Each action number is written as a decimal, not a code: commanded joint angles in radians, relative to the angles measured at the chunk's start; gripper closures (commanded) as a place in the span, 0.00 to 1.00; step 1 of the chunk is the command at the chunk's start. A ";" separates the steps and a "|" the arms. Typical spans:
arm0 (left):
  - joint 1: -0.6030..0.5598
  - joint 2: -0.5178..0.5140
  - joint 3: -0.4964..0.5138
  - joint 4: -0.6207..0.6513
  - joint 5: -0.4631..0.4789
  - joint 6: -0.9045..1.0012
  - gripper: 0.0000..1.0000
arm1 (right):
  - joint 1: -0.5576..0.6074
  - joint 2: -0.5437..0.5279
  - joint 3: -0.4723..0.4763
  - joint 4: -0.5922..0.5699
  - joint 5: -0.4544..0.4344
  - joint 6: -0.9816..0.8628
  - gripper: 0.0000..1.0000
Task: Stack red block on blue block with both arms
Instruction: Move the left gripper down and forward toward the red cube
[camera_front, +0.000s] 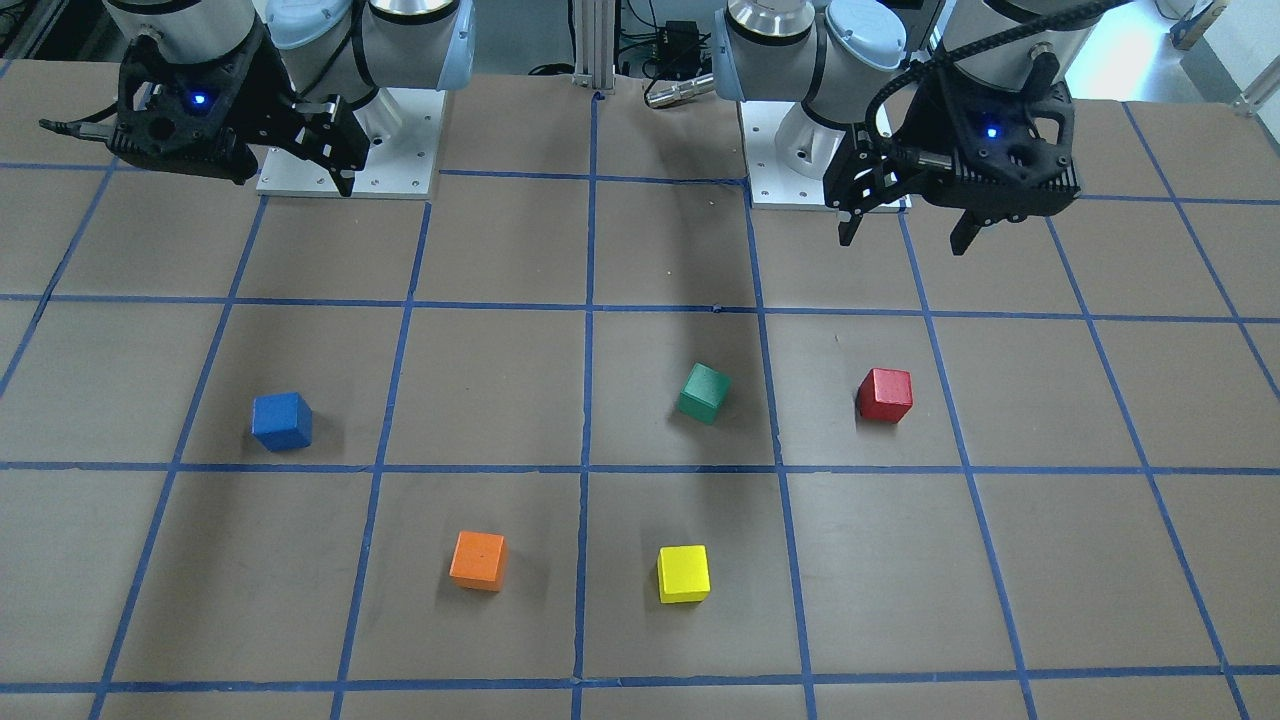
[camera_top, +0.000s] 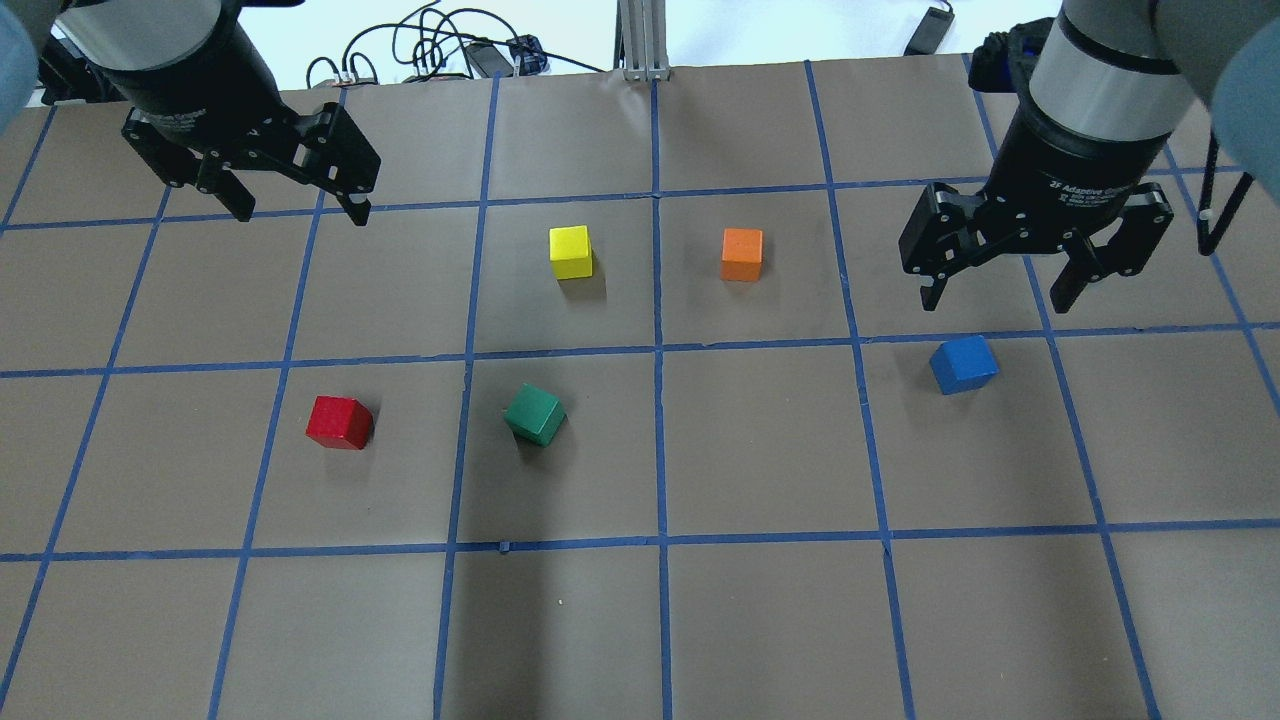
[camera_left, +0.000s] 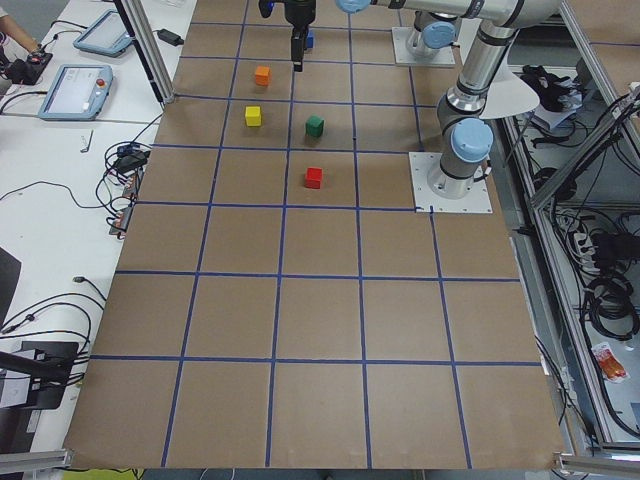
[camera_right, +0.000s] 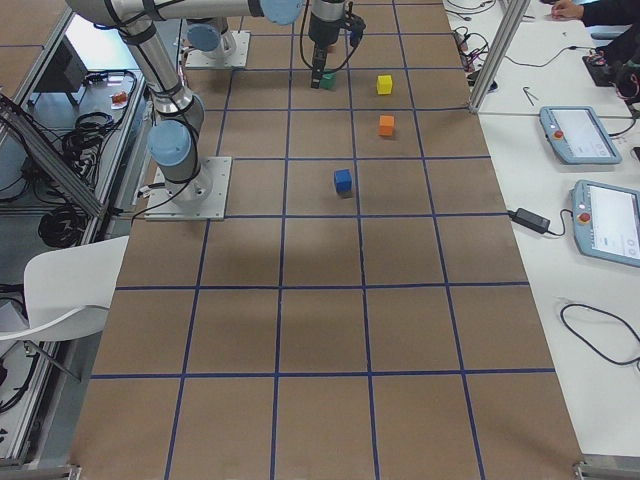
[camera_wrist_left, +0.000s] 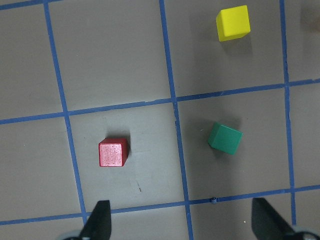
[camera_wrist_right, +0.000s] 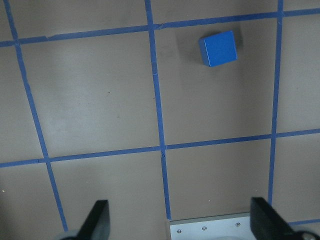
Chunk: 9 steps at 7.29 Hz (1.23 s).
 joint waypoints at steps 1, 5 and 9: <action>0.000 -0.019 0.023 -0.008 0.000 -0.027 0.00 | 0.000 0.000 0.000 0.000 -0.001 0.000 0.00; 0.058 -0.035 -0.023 -0.018 -0.008 0.001 0.00 | 0.000 0.000 0.000 0.000 -0.001 0.000 0.00; 0.241 -0.113 -0.240 0.220 -0.012 0.276 0.00 | 0.000 -0.002 0.000 0.000 -0.001 0.000 0.00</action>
